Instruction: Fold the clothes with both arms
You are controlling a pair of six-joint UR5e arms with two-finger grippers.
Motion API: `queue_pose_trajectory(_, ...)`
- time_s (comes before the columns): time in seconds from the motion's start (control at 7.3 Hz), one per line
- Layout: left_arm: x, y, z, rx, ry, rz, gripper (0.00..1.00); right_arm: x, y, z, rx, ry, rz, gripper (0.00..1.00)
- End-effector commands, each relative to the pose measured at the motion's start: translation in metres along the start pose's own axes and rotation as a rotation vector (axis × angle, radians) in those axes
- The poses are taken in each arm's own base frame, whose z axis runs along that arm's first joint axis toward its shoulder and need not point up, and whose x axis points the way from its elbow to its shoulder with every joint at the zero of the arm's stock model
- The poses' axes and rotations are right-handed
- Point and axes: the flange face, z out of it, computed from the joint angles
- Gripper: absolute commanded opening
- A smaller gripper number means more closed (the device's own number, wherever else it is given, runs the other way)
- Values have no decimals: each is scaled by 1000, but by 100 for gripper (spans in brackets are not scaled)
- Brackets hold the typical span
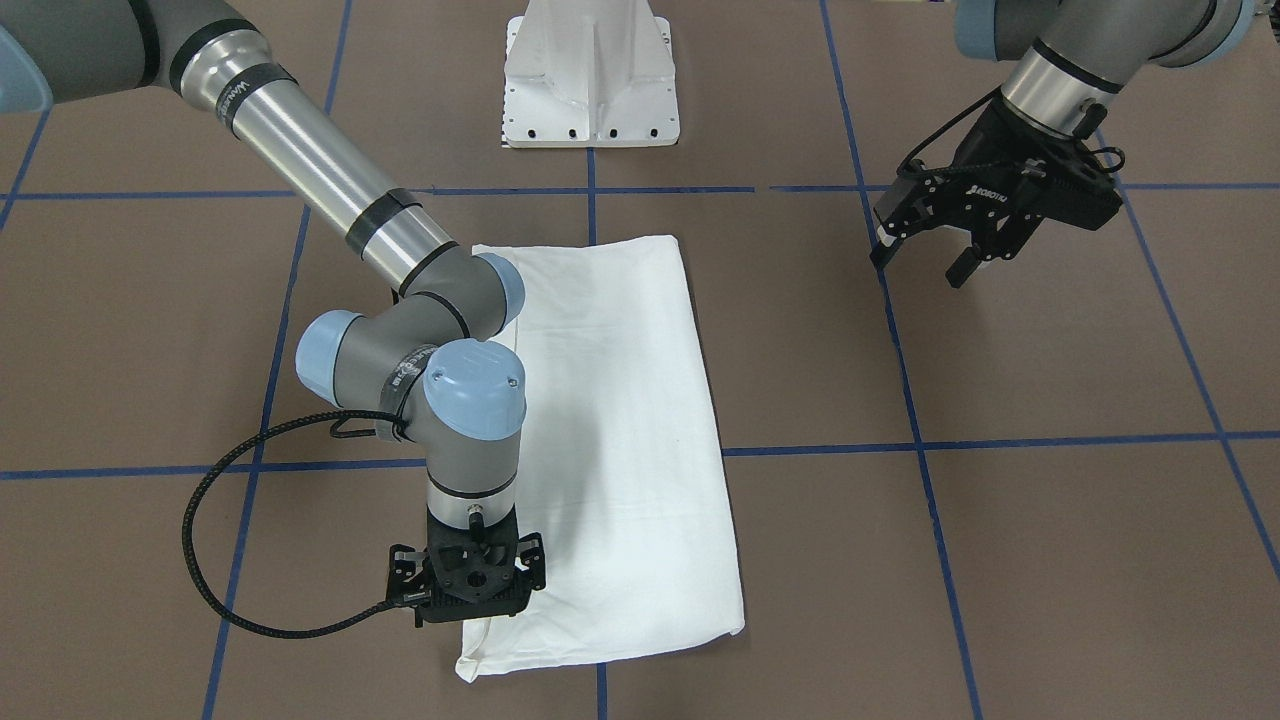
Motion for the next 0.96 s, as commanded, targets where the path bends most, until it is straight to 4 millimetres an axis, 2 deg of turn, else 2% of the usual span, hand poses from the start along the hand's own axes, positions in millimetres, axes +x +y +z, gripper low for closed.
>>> queue_pose_trajectory(0.0,0,0,1,-1,0,1,100,2,3,7,2,19,-37,100)
queue_pose_trajectory(0.82,-2,0,4,-3,-4,-1,100,7,7,15,-10,37,-50,100)
